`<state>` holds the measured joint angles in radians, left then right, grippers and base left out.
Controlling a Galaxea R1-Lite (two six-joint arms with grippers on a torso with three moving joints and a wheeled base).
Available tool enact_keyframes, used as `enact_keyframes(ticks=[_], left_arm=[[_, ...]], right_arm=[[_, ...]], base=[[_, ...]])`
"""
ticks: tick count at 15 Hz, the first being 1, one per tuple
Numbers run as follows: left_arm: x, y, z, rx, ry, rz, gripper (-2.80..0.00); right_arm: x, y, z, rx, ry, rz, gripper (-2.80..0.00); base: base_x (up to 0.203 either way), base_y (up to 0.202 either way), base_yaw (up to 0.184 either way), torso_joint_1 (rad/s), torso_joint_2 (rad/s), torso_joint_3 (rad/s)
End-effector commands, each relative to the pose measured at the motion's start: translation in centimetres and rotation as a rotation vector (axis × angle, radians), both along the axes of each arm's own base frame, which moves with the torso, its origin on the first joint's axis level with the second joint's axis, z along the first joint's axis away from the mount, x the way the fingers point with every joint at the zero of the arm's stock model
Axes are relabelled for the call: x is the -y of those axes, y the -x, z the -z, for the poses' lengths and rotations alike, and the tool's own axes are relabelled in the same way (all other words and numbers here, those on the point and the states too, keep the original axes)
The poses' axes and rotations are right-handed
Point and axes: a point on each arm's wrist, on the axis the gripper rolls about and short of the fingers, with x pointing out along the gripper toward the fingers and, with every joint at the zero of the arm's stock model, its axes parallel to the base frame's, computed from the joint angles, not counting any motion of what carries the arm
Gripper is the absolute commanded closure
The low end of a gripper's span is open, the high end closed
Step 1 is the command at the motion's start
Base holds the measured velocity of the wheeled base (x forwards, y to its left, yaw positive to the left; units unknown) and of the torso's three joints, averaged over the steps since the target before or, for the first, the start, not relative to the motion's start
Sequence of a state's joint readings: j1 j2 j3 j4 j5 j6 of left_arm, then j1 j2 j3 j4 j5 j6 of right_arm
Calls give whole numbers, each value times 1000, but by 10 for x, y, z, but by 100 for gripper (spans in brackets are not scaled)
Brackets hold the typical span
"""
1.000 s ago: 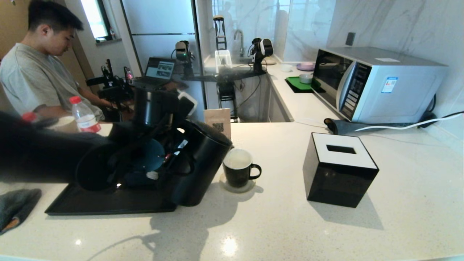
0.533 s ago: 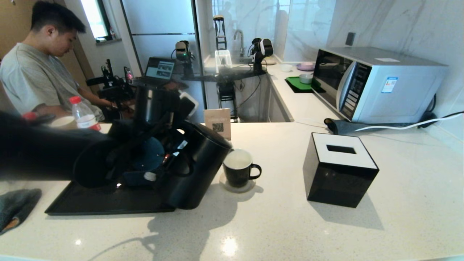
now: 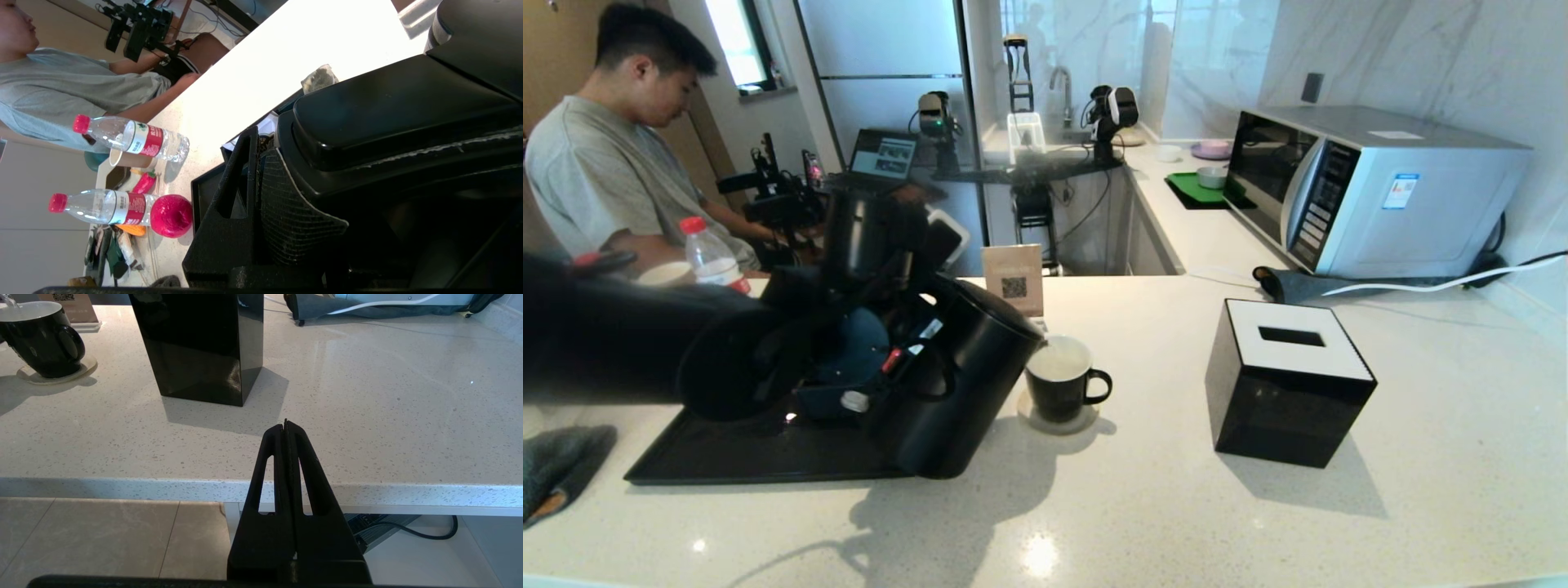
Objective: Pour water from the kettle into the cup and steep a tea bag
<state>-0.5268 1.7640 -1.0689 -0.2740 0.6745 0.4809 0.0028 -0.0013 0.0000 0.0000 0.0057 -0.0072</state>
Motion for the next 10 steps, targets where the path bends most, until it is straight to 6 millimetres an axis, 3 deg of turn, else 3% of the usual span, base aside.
enact_keyframes(ticks=[1,10], left_arm=[[-1,1,-1,-2,-5,-3,0],[-1,5,-5,-39,-26,2,0]], right_arm=[[0,0,0,-1,0,-1,0],[0,0,0,-1,0,-1,0]], base=[[0,0,0,0,0,0],[0,0,0,0,0,0]])
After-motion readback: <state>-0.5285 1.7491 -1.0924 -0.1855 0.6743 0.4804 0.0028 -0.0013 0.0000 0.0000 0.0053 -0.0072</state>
